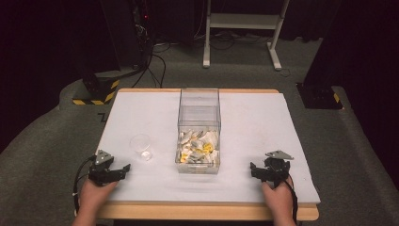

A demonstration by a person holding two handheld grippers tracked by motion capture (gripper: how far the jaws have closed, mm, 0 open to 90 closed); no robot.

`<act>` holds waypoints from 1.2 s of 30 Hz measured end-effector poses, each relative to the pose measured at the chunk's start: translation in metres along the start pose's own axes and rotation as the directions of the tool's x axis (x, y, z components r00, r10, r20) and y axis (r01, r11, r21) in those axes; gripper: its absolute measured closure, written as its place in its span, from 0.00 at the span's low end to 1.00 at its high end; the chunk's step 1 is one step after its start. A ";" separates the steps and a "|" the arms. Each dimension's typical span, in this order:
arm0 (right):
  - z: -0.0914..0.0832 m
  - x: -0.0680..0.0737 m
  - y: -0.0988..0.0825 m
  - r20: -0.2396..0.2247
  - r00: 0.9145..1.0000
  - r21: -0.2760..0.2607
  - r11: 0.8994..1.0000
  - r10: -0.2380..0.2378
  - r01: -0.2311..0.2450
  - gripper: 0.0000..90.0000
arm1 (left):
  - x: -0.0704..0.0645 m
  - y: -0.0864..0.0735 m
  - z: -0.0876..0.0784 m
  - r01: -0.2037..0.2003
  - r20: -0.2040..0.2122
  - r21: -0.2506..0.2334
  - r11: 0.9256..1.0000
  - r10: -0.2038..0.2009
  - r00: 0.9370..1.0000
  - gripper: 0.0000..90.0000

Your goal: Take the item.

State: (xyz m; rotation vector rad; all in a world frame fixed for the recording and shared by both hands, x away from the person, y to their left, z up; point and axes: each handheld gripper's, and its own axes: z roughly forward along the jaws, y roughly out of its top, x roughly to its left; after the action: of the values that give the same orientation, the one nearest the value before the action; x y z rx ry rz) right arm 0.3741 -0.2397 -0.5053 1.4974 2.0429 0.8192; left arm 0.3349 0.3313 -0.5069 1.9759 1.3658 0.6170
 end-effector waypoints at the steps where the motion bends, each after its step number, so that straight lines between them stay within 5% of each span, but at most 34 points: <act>1: 0.000 0.000 0.000 0.000 1.000 0.000 1.000 -0.001 0.001 0.09 | 0.000 0.000 0.000 -0.006 0.004 0.000 1.000 0.006 1.000 0.25; 22: 0.000 0.000 0.000 0.001 1.000 -0.002 1.000 -0.002 0.002 0.10 | -0.017 0.005 -0.005 -0.035 0.052 -0.042 0.999 0.037 0.998 0.25; 36: 0.000 0.000 0.000 0.001 1.000 -0.002 1.000 -0.003 0.003 0.10 | -0.032 0.012 -0.019 -0.066 0.068 -0.138 0.988 0.076 0.995 0.22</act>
State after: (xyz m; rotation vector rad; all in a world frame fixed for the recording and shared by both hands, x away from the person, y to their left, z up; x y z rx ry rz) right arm 0.3737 -0.2396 -0.5052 1.4927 2.0424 0.8191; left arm 0.3179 0.3026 -0.4854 1.9257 1.1826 0.6459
